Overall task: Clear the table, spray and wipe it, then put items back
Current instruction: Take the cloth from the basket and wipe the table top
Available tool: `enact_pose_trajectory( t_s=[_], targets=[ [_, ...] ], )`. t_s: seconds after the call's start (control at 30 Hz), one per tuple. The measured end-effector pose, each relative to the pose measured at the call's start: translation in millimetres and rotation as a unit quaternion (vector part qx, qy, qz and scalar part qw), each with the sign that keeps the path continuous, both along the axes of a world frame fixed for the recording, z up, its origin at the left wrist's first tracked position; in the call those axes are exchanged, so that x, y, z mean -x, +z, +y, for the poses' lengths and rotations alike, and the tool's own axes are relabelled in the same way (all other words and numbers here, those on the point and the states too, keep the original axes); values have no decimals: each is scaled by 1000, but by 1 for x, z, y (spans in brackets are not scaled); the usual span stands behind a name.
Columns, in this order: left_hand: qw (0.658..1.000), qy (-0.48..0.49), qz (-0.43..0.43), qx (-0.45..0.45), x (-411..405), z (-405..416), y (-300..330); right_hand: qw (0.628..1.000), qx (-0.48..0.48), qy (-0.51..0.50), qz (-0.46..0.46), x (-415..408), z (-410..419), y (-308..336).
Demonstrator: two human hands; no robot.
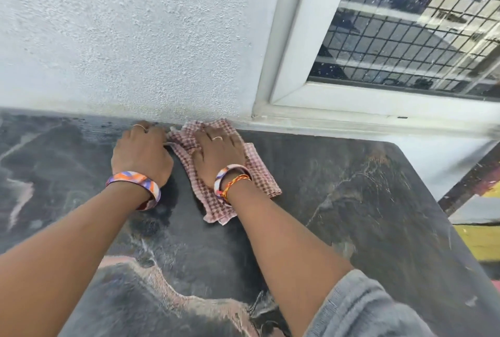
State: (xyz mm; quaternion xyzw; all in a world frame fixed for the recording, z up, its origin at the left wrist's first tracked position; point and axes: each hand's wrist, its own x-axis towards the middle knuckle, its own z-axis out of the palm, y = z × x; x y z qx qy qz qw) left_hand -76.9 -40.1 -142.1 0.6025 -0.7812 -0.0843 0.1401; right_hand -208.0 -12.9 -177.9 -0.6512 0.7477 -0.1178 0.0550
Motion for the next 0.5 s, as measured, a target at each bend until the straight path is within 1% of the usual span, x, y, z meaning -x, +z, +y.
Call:
enact_pose_trajectory(
  t_s=[0.07,0.13,0.2,0.27,0.33,0.43,0.5],
  targets=[
    [1000,9,-5,0,-6,1,5,999,-12,33,-4,-6,-8,4],
    [1000,-7,-4,0,-3,3,11,999,-20,49,9,9,-3,7],
    [999,-44,6,1,6,5,16,999,-21,24,18,40,13,8],
    [996,-84,22,0,15,9,17,997,-29,-60,26,82,36,7],
    [993,-116,26,3,21,12,14,983,-41,-176,37,133,66,7],
    [990,-136,27,2,22,14,7,932,-91,-349,46,191,105,14],
    [991,-128,26,5,17,13,5,903,-126,-406,56,196,109,15]
  ],
)
